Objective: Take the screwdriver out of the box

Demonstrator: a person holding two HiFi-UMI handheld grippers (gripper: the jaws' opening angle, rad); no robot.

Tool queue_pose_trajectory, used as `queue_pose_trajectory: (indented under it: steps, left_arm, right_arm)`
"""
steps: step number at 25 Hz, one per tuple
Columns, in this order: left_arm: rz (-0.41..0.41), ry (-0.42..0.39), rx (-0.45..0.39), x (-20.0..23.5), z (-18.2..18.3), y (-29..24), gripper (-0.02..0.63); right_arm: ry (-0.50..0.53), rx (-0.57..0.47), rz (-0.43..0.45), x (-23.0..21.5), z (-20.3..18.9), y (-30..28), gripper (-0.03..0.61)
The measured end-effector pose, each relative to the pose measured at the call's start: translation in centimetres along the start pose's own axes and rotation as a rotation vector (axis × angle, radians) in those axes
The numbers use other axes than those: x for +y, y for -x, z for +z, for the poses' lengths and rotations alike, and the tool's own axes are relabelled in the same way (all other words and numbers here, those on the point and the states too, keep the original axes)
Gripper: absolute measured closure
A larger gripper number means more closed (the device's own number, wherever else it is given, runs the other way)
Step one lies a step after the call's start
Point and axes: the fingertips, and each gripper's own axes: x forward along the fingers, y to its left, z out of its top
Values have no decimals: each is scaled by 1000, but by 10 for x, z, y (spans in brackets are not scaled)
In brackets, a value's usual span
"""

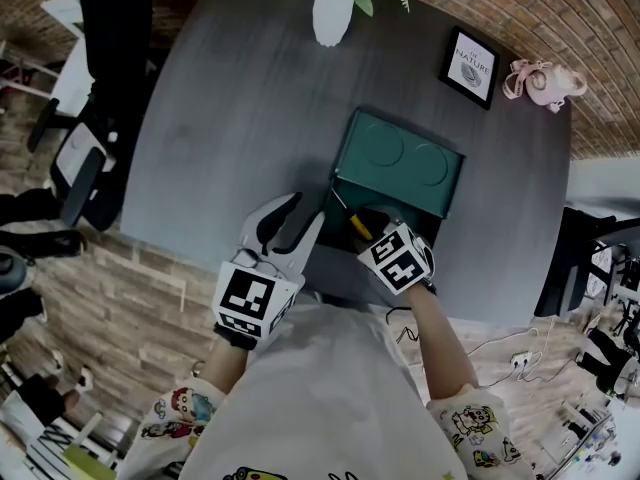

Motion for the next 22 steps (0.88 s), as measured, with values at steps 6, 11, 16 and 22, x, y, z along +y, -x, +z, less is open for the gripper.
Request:
queue_pose_trajectory:
  steps: [6,11,16,22]
  left_arm:
    - [-4,2,0,1,-2,3,471]
    - [5,6,-5,5,-1,5,471]
    - [13,10,-11,8,1,6,472]
    - [19,13,-12,8,-1,8,474]
  right_arm:
    - [101,48,-55,-2,-2,-1,411]
    - [126,58,-61,-3,-2,-2,408]
    - [141,66,-46,-3,-2,-1,408]
    - [140,71,-51,-3,-4,-2,410]
